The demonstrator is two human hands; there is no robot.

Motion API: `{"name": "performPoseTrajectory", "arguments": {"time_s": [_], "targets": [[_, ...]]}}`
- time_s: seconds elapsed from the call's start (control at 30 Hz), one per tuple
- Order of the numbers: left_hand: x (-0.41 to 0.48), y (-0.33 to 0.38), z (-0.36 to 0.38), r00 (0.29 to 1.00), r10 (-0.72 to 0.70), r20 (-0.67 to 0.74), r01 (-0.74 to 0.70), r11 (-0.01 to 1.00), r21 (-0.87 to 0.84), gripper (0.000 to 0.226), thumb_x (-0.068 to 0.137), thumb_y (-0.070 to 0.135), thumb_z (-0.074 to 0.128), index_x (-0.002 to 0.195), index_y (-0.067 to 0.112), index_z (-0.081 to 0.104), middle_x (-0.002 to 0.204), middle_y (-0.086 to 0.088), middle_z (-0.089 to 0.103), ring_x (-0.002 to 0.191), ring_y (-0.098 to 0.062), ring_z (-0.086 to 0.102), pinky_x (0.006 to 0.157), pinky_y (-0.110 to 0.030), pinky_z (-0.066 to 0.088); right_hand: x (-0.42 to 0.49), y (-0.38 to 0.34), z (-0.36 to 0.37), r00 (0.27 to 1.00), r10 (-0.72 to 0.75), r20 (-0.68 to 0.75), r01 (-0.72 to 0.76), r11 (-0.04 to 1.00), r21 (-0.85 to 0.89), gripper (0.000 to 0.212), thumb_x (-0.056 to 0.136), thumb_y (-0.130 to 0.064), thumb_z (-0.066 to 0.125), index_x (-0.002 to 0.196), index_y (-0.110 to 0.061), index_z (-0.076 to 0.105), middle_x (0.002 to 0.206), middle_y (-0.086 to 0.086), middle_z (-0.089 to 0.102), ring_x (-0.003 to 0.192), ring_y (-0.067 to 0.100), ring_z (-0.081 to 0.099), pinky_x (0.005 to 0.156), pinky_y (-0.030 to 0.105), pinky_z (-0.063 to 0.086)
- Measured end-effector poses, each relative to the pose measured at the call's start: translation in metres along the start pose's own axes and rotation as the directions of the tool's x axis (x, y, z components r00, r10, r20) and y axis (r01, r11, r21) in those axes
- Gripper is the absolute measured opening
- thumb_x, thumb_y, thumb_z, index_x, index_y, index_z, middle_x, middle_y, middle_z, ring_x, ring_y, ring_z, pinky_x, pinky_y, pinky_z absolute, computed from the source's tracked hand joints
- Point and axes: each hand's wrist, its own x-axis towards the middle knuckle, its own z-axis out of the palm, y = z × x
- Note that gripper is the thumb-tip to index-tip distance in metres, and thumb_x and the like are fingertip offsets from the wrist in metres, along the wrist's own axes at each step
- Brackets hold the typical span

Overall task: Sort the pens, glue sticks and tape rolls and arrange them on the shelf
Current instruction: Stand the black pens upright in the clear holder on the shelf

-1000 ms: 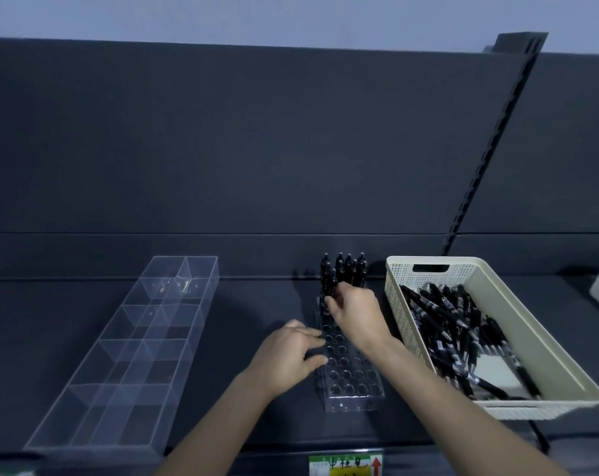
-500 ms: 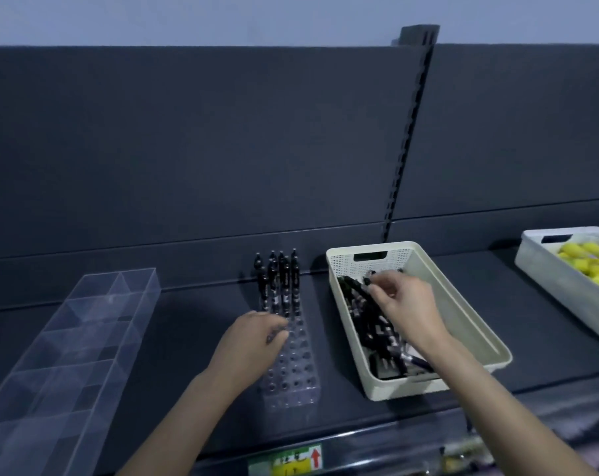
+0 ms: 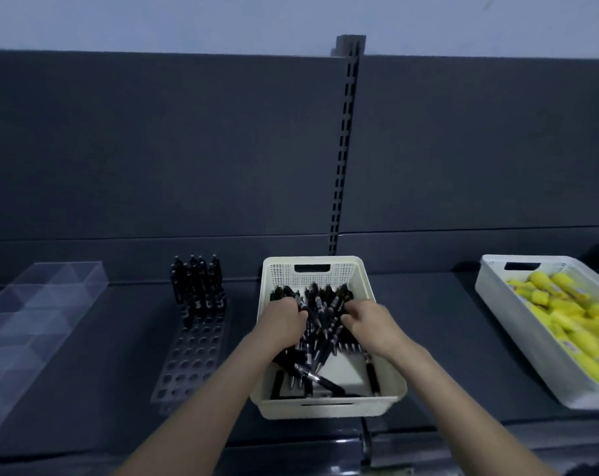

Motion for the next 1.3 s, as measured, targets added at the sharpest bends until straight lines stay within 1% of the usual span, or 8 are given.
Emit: {"name": "performPoseTrajectory", "arguments": {"time_s": [0.1,0.23,0.33,0.43,0.5,0.63,0.87,1.3], "targets": [[0.024,0.006,0.008,0.993,-0.093,0.068,0.087,0.992,0.088,0.042,0.097,0.037,0.040,0.097,0.000,0.060,0.094,-0.014,0.064,0.101,-0.032,0.059,0.077,-0.031,0.042,0.021,-0.006,0.011,0.996,0.065,0.065,-0.063,0.997,-0.035,0.021,0.096,-0.019,0.044,0.097,-0.005,0.059,0.114,0.018,0.061,0.107,0.031,0.056,0.076,0.027,0.040],[0.045,0.005,0.017,0.990,-0.138,0.039,0.137,0.990,0.022,0.032,0.088,0.036,0.055,0.071,0.009,0.054,0.079,-0.008,0.064,0.078,-0.026,0.061,0.060,-0.027,0.041,0.042,-0.009,0.025,0.987,0.149,0.067,-0.149,0.989,0.006,0.031,0.096,-0.026,0.045,0.104,0.000,0.060,0.115,0.018,0.062,0.108,0.033,0.058,0.084,0.031,0.045],[0.051,-0.002,0.018,0.977,-0.204,0.065,0.213,0.961,-0.175,0.034,0.082,0.019,0.060,0.057,0.013,0.038,0.059,0.000,0.045,0.055,-0.015,0.046,0.047,-0.024,0.033,0.053,-0.010,0.029,0.981,0.179,0.067,-0.186,0.975,0.118,0.023,0.094,-0.026,0.051,0.085,-0.006,0.057,0.102,0.013,0.063,0.095,0.028,0.059,0.076,0.027,0.043],[0.052,-0.006,0.017,0.971,-0.227,0.073,0.237,0.883,-0.404,0.004,0.078,0.004,0.059,0.083,0.005,0.060,0.081,-0.008,0.062,0.080,-0.023,0.060,0.069,-0.031,0.051,0.061,-0.009,0.031,0.975,0.182,0.125,-0.211,0.935,0.286,0.018,0.089,-0.024,0.059,0.079,-0.010,0.055,0.090,0.009,0.063,0.079,0.021,0.057,0.069,0.024,0.044],[0.054,-0.008,0.017,0.957,-0.277,0.090,0.279,0.780,-0.561,0.028,0.076,-0.003,0.055,0.103,0.002,0.058,0.089,-0.010,0.062,0.083,-0.024,0.059,0.067,-0.030,0.051,0.062,-0.008,0.032,0.965,0.177,0.193,-0.244,0.880,0.409,0.018,0.085,-0.019,0.063,0.072,-0.011,0.054,0.068,0.005,0.057,0.058,0.017,0.052,0.049,0.023,0.042],[0.055,-0.010,0.017,0.957,-0.250,0.150,0.285,0.696,-0.660,0.026,0.074,-0.012,0.049,0.087,0.008,0.058,0.080,-0.010,0.058,0.081,-0.027,0.056,0.068,-0.030,0.047,0.060,-0.007,0.037,0.963,0.151,0.223,-0.239,0.861,0.448,0.019,0.086,-0.013,0.056,0.068,-0.013,0.049,0.056,0.001,0.045,0.044,0.012,0.040,0.033,0.018,0.027],[0.040,-0.009,0.010,0.973,-0.165,0.161,0.228,0.586,-0.778,0.021,0.085,-0.009,0.053,0.088,0.010,0.060,0.075,-0.007,0.062,0.071,-0.021,0.060,0.062,-0.028,0.049,0.050,-0.002,0.023,0.991,0.106,0.081,-0.133,0.800,0.585,0.014,0.085,-0.001,0.056,0.076,-0.012,0.058,0.069,0.005,0.061,0.059,0.017,0.057,0.053,0.024,0.047],[0.043,-0.008,0.015,0.975,-0.070,-0.210,-0.030,0.898,-0.440,0.012,0.092,0.008,0.050,0.082,0.015,0.050,0.081,0.000,0.053,0.078,-0.019,0.049,0.064,-0.024,0.031,0.020,0.013,-0.016,0.999,0.030,-0.029,0.006,0.589,0.808,0.008,0.086,-0.002,0.061,0.080,-0.006,0.065,0.076,0.009,0.067,0.052,0.002,0.059,0.045,0.008,0.040]]}}
